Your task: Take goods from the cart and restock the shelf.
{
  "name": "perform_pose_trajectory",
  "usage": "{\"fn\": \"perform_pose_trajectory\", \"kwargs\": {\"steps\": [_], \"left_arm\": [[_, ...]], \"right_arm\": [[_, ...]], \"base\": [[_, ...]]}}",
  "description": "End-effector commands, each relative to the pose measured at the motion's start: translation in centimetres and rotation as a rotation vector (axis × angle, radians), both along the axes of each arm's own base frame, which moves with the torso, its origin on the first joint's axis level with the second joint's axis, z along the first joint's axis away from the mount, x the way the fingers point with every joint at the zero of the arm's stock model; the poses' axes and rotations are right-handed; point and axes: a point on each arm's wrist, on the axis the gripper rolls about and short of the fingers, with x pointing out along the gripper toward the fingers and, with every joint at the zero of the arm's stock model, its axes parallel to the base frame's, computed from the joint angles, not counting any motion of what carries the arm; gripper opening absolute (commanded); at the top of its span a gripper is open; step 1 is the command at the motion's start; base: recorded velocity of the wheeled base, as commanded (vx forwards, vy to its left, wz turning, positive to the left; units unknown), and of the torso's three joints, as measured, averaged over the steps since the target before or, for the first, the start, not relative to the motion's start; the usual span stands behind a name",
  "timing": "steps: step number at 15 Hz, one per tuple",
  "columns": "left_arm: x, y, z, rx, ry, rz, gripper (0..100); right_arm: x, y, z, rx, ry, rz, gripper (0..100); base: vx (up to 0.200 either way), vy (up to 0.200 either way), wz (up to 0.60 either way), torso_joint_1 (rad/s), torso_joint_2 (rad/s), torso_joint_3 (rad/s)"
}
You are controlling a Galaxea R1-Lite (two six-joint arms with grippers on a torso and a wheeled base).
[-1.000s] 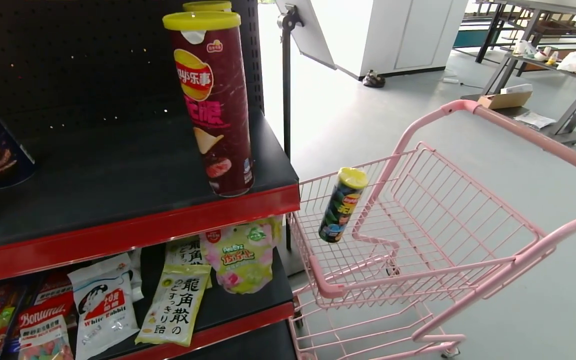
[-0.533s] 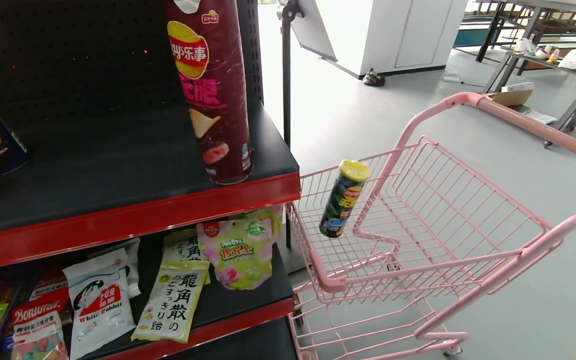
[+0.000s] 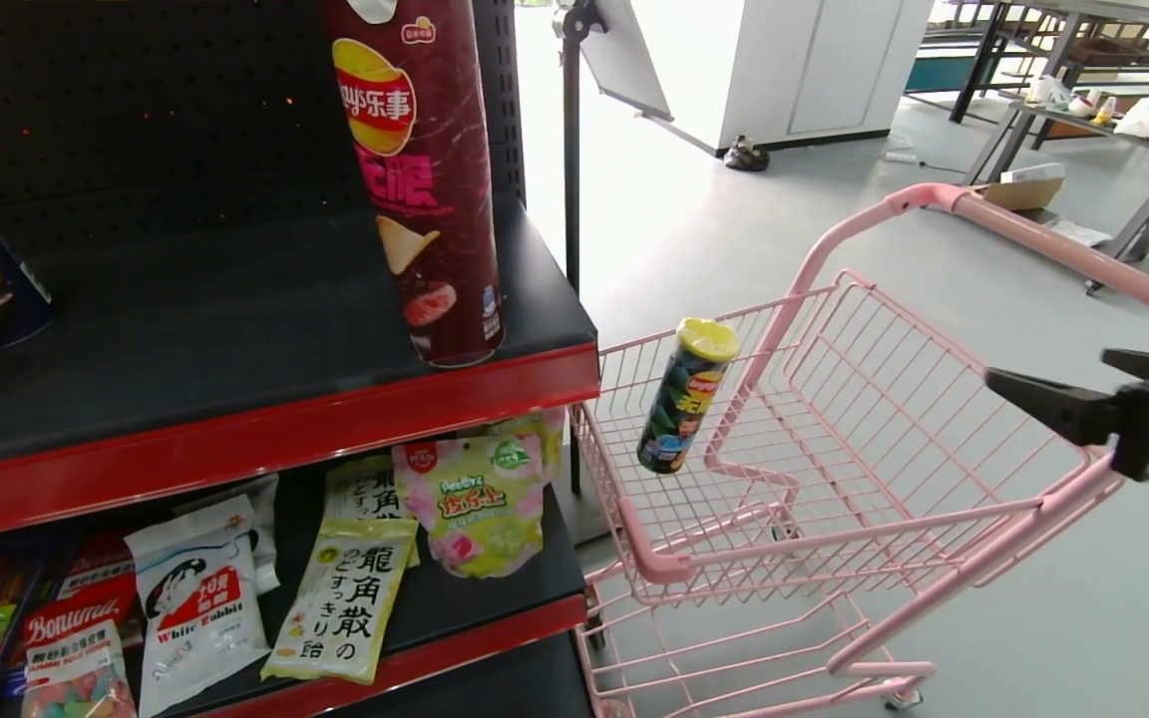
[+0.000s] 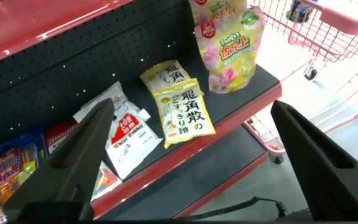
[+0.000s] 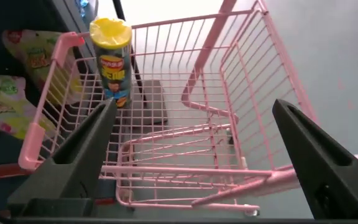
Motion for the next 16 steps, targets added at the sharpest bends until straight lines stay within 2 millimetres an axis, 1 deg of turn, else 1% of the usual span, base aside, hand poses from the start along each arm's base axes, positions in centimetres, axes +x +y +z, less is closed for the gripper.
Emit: {"fn": "perform_pose_trajectory", "kwargs": {"steps": [1, 2, 3, 5, 6, 7, 10, 12, 14, 15, 16], "left_arm": [[0.2, -0.1, 0.1, 0.005, 0.015, 0.001, 100], [0.4, -0.1, 0.3, 0.009, 0.025, 0.002, 100], [0.5, -0.2, 0.4, 0.016, 0.038, 0.004, 100], [0.8, -0.3, 0.8, 0.021, 0.050, 0.005, 100], [0.8, -0.3, 0.9, 0.021, 0.052, 0.005, 100], [0.8, -0.3, 1.0, 0.021, 0.050, 0.007, 100], [0.8, -0.3, 1.2, 0.020, 0.047, 0.010, 100], [0.9, -0.3, 1.3, 0.021, 0.050, 0.008, 100], [0.9, -0.3, 1.3, 0.022, 0.053, 0.007, 100], [1.0, -0.4, 1.4, 0.023, 0.056, 0.007, 100], [1.0, -0.3, 1.4, 0.023, 0.055, 0.007, 100]], "right_arm": [[8.2, 2.7, -4.2, 0.035, 0.123, 0.100, 100], [8.8, 3.8, -5.2, 0.068, 0.162, 0.176, 100], [9.9, 4.6, -6.8, 0.095, 0.224, 0.201, 100], [12.8, 5.7, -8.8, 0.121, 0.216, 0.209, 100], [13.8, 5.9, -9.2, 0.131, 0.192, 0.209, 100], [15.0, 6.4, -10.2, 0.142, 0.183, 0.214, 100], [16.2, 7.8, -11.0, 0.161, 0.200, 0.261, 100], [16.7, 9.5, -11.2, 0.189, 0.209, 0.296, 100], [17.3, 10.2, -11.9, 0.192, 0.214, 0.305, 100], [18.2, 10.5, -12.3, 0.193, 0.213, 0.303, 100], [18.7, 10.7, -12.3, 0.194, 0.205, 0.304, 100]], "base": [[0.000, 0.000, 0.00, 0.000, 0.00, 0.000], [0.000, 0.000, 0.00, 0.000, 0.00, 0.000], [0.000, 0.000, 0.00, 0.000, 0.00, 0.000], [0.000, 0.000, 0.00, 0.000, 0.00, 0.000], [0.000, 0.000, 0.00, 0.000, 0.00, 0.000], [0.000, 0.000, 0.00, 0.000, 0.00, 0.000], [0.000, 0.000, 0.00, 0.000, 0.00, 0.000], [0.000, 0.000, 0.00, 0.000, 0.00, 0.000], [0.000, 0.000, 0.00, 0.000, 0.00, 0.000], [0.000, 0.000, 0.00, 0.000, 0.00, 0.000], [0.000, 0.000, 0.00, 0.000, 0.00, 0.000]]}}
